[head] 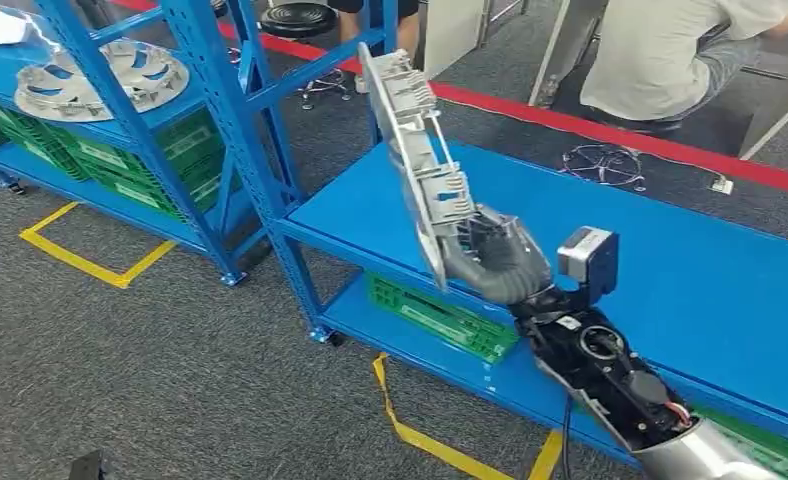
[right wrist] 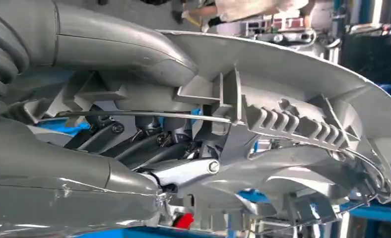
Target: Take the parts from the cabinet and place them on the table.
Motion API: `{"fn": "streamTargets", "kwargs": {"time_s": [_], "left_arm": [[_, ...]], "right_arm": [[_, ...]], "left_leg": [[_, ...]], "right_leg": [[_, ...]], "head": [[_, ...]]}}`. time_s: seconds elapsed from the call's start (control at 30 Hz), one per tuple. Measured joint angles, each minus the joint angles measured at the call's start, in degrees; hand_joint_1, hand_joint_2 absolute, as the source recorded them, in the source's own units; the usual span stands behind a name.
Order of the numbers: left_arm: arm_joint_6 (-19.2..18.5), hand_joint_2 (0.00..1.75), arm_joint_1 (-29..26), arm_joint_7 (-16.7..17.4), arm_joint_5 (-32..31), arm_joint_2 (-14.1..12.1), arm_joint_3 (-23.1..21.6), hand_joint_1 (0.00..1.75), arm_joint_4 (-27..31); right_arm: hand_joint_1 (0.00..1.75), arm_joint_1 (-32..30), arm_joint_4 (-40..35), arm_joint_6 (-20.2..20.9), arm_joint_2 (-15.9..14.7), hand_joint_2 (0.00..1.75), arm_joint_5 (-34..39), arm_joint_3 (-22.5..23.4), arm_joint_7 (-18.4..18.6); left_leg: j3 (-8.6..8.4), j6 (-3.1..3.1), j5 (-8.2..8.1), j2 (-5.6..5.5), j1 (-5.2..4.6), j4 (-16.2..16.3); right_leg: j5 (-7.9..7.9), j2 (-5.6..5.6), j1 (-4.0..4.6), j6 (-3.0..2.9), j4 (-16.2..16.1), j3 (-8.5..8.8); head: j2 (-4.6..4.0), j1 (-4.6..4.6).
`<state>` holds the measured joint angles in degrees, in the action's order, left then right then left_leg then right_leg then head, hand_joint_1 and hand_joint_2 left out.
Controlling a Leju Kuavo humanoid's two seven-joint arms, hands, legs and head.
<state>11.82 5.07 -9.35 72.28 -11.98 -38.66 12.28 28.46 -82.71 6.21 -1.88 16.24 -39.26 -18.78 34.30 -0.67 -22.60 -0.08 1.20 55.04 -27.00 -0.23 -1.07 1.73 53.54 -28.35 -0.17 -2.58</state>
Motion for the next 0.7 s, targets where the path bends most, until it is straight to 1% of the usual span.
{"fn": "streamTargets", "kwargs": {"time_s": [0.07,0.13,0.2,0.33,0.47,0.67,0.7], "left_arm": [[0.0,1.75,0.0,0.1,0.0,0.0,0.1,0.00,0.0],[0.0,1.75,0.0,0.1,0.0,0.0,0.2,0.00,0.0],[-0.1,1.75,0.1,0.1,-0.2,0.1,0.2,0.00,0.0],[-0.8,1.75,0.1,0.1,-0.7,0.1,0.2,0.00,0.0],[-0.9,1.75,0.1,0.1,-0.7,0.1,0.2,0.00,0.0],[-0.5,1.75,0.1,0.1,-0.3,0.2,0.2,0.00,0.0],[-0.4,1.75,0.1,0.1,-0.2,0.2,0.2,0.00,0.0]], "right_arm": [[1.75,-0.5,-0.9,1.4,0.5,1.75,-0.2,-1.0,-0.8],[1.75,-1.2,-2.0,2.0,1.6,1.75,-1.6,-2.8,-1.0],[1.75,-1.9,-2.9,2.6,2.9,1.75,-2.6,-5.1,-1.1],[1.75,-2.7,-4.0,4.4,5.0,1.75,-1.6,-9.7,-1.3],[1.75,-2.9,-4.3,7.1,6.5,1.75,0.5,-13.1,-1.6],[1.75,-2.7,-4.1,9.0,8.3,1.75,-0.1,-17.2,-2.5],[1.75,-2.7,-4.1,9.2,8.5,1.75,-0.1,-17.8,-2.6]], "left_leg": [[0.00,0.00,0.00,0.00,0.00,0.0],[0.00,-0.06,-0.04,0.01,0.01,0.0],[-0.01,-0.06,-0.04,0.01,0.02,0.0],[0.00,-0.08,-0.05,-0.02,0.06,-0.1],[-0.01,-0.13,-0.09,-0.03,0.06,-0.1],[-0.01,-0.13,-0.09,-0.03,0.07,-0.1],[0.00,-0.12,-0.15,-0.09,-0.13,0.0]], "right_leg": [[0.00,-0.01,0.00,0.00,0.0,0.01],[-0.02,0.00,0.00,-0.03,0.0,-0.01],[-0.07,-0.01,0.01,-0.03,0.0,-0.02],[-0.19,-0.02,0.05,-0.15,0.0,0.00],[-0.20,-0.02,0.06,-0.16,0.0,0.00],[-0.20,-0.02,0.06,-0.17,0.0,0.01],[-0.17,-0.02,0.05,-0.12,-0.1,0.03]], "head": [[0.00,-0.07],[0.00,-0.13],[0.00,0.00],[0.00,-0.02],[0.00,-0.04],[0.00,-0.04],[0.00,-0.04]]}}
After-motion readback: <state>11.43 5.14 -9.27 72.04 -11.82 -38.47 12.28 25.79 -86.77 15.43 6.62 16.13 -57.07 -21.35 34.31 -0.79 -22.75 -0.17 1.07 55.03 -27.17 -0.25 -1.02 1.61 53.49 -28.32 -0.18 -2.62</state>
